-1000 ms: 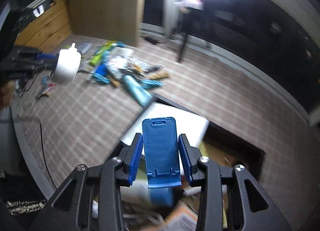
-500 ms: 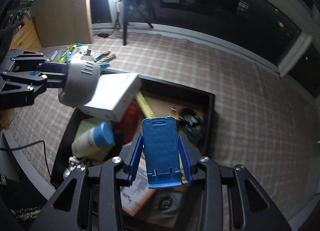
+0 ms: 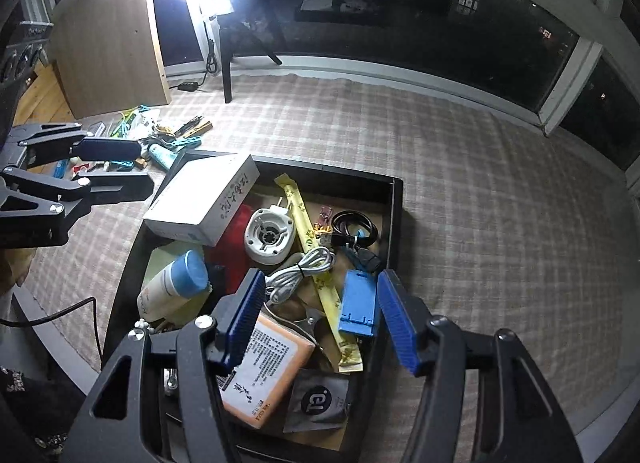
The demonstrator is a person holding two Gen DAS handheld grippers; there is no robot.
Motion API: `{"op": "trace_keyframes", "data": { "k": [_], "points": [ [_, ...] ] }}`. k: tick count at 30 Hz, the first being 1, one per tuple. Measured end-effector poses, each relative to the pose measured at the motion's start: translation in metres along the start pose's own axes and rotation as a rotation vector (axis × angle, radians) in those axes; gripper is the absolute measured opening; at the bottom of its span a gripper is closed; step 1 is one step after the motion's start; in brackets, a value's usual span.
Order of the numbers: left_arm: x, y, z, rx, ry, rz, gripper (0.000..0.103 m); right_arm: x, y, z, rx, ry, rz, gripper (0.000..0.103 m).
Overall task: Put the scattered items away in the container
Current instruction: 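Carry the plug adapter and blue stand into the tray and release both, then move both grippers back over the scattered items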
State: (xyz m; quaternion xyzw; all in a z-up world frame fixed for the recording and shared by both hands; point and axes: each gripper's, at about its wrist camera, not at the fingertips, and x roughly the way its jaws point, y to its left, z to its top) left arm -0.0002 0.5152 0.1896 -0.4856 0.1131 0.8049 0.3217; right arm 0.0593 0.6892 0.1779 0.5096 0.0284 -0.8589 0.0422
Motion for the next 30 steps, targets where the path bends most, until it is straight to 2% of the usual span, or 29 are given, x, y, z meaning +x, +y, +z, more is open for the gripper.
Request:
{"op": "trace_keyframes", "data": {
  "k": [8, 13, 21, 30],
  "points": [
    [-0.013, 0.042, -0.027, -0.071, 0.010, 0.053, 0.046, 0.010, 0.028, 0.010, -0.024, -0.011, 0.035, 0.058],
    [-0.028, 0.081, -0.048, -0.123, 0.011, 0.094, 0.046, 0.018, 0.060, 0.020, -0.054, -0.011, 0.054, 0.058],
    [-0.058, 0.175, -0.098, -0.266, 0.017, 0.172, 0.046, 0.029, 0.132, 0.037, -0.076, -0.027, 0.110, 0.058],
    [-0.098, 0.310, -0.173, -0.443, 0.023, 0.291, 0.046, 0.049, 0.237, 0.056, -0.119, -0.027, 0.204, 0.058]
  ]
}}
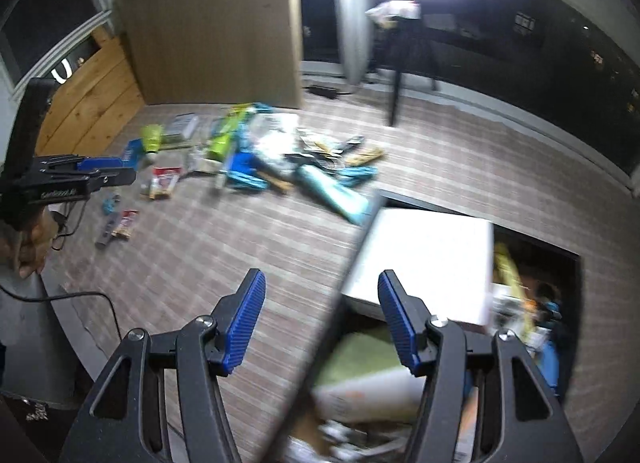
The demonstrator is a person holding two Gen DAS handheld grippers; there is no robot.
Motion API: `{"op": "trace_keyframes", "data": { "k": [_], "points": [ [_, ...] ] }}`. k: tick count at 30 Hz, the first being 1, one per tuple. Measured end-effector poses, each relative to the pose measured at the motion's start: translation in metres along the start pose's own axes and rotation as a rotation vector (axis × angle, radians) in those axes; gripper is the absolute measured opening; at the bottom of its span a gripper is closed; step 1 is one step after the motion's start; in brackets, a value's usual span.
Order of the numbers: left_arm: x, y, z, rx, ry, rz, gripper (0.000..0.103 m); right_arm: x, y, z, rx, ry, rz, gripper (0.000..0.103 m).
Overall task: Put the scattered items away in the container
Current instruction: 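Move both grippers back over the scattered items, then grasp the yellow shuttlecock with the left gripper while the right gripper grasps the Coffee-mate sachet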
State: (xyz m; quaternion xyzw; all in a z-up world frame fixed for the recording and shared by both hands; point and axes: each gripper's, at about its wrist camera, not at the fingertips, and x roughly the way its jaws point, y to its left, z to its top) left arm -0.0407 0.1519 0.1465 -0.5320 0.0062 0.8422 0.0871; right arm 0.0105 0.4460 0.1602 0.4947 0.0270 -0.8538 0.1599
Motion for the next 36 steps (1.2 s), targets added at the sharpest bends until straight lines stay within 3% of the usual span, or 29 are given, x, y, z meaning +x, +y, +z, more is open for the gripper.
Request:
{"op": "trace_keyframes", "data": {
  "k": [8, 15, 25, 36],
  "points": [
    [0.014, 0.127, 0.012, -0.165, 0.005, 0.064, 0.046, 0.055, 0.107, 0.025, -0.071, 0.035, 0.053, 0.061],
    [0.046, 0.187, 0.030, -0.241, 0.034, 0.037, 0.047, 0.107, 0.189, 0.059, -0.110, 0.058, 0.090, 0.061],
    [0.104, 0.209, 0.047, -0.271, 0.105, -0.025, 0.048, 0.198, 0.230, 0.090, -0.010, 0.161, 0.102, 0.061],
    [0.148, 0.202, 0.052, -0.294, 0.164, -0.061, 0.049, 0.236, 0.246, 0.103, 0.016, 0.215, 0.058, 0.061]
  ]
}}
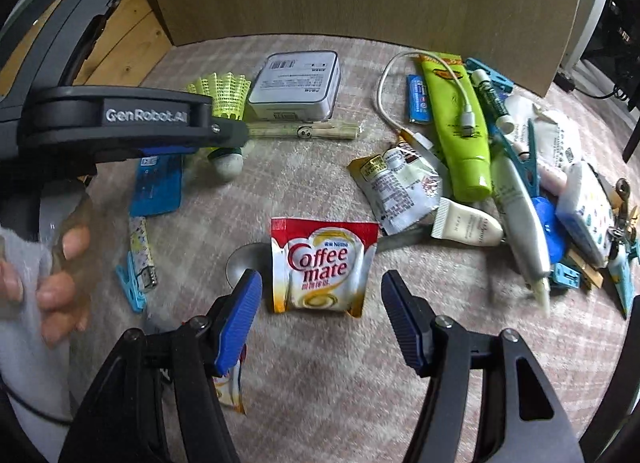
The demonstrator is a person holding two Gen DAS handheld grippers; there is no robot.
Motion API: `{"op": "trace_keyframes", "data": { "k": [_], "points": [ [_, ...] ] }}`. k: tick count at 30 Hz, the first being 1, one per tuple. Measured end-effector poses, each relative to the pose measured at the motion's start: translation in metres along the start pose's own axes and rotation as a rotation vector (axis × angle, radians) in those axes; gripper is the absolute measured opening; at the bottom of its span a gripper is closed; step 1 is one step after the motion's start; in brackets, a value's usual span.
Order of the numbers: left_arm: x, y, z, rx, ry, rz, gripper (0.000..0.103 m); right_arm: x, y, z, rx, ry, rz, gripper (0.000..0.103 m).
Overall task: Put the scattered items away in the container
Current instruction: 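Grasp the yellow shuttlecock with the left gripper while the right gripper grasps the Coffee-mate sachet, then carry the shuttlecock and Coffee-mate sachet into the tray and release both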
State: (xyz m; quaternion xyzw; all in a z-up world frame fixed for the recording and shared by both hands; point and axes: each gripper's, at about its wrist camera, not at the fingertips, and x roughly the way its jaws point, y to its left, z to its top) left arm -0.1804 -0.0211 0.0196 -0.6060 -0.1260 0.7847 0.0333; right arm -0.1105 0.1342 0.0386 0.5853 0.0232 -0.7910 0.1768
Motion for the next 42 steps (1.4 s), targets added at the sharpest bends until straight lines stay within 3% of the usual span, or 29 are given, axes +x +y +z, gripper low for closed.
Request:
{"op": "trace_keyframes", "data": {
  "k": [7, 12, 18, 20, 22, 33, 34, 42],
  "points": [
    [0.009, 0.001, 0.002, -0.021, -0.002, 0.006, 0.046, 0.015, 0.006, 0.006, 0.004, 0.027, -0.030, 0.061],
    [0.013, 0.004, 0.002, -0.025, 0.002, 0.007, 0.040, 0.023, 0.001, 0.010, 0.057, 0.045, -0.005, 0.061],
    [0.013, 0.005, 0.003, -0.033, -0.010, 0.024, 0.033, 0.026, 0.012, 0.013, 0.023, 0.044, -0.050, 0.060],
    [0.013, 0.009, 0.003, -0.052, -0.014, 0.025, 0.029, 0.025, 0.014, 0.011, 0.015, 0.038, -0.056, 0.056],
    [0.013, 0.010, 0.003, -0.051, -0.016, 0.026, 0.027, 0.023, 0.012, 0.010, 0.032, 0.036, -0.035, 0.044],
    [-0.003, 0.014, -0.005, -0.038, -0.051, 0.021, 0.025, 0.010, -0.004, 0.002, 0.105, 0.030, 0.038, 0.030],
    [-0.007, 0.015, -0.006, -0.038, -0.055, 0.017, 0.025, 0.006, -0.009, 0.001, 0.107, 0.028, 0.038, 0.006],
    [-0.033, 0.013, -0.012, -0.007, -0.089, 0.044, 0.025, -0.005, -0.021, -0.004, 0.115, 0.028, 0.048, 0.004]
  ]
}}
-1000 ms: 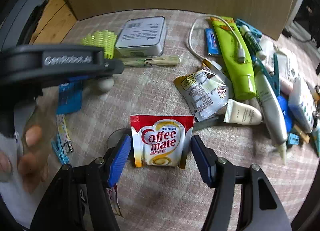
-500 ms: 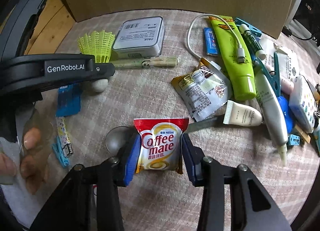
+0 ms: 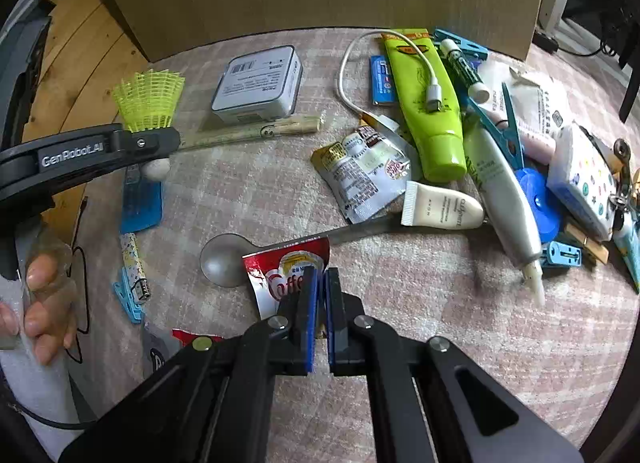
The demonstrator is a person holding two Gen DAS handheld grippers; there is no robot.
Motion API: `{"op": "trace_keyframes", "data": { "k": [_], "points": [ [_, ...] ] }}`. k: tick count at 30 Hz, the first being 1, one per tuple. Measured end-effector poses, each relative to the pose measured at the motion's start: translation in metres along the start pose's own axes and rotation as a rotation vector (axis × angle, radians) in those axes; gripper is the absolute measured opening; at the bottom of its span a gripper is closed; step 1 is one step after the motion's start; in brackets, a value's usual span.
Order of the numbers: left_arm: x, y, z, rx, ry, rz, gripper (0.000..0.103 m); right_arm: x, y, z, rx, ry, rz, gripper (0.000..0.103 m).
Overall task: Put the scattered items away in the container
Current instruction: 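Carry the shuttlecock and Coffee-mate sachet into the tray and release both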
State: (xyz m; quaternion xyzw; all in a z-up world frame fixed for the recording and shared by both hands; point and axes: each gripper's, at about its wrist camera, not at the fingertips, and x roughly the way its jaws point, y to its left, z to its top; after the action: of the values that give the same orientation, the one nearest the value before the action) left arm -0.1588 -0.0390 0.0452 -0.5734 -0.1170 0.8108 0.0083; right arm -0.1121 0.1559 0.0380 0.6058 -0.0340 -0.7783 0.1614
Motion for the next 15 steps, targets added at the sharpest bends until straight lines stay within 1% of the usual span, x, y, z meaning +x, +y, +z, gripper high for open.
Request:
{"op": "trace_keyframes", "data": {
  "k": [4, 6, 10, 12, 15],
  "points": [
    [-0.005, -0.007, 0.004, 0.006, -0.006, -0.002, 0.025, -0.012, -0.006, -0.006, 0.015, -0.021, 0.036, 0.004],
    [-0.012, -0.010, -0.007, 0.012, -0.014, -0.007, 0.025, -0.024, -0.014, -0.005, 0.021, -0.044, 0.049, 0.004],
    [-0.021, -0.025, -0.011, 0.029, -0.030, -0.023, 0.025, -0.045, -0.023, -0.008, 0.033, -0.083, 0.062, 0.004],
    [-0.035, -0.032, -0.018, 0.039, -0.037, -0.032, 0.025, -0.059, -0.031, -0.011, 0.047, -0.102, 0.064, 0.003],
    [-0.050, -0.053, -0.028, 0.065, -0.048, -0.045, 0.025, -0.075, -0.048, -0.014, 0.065, -0.133, 0.061, 0.004]
  ]
}}
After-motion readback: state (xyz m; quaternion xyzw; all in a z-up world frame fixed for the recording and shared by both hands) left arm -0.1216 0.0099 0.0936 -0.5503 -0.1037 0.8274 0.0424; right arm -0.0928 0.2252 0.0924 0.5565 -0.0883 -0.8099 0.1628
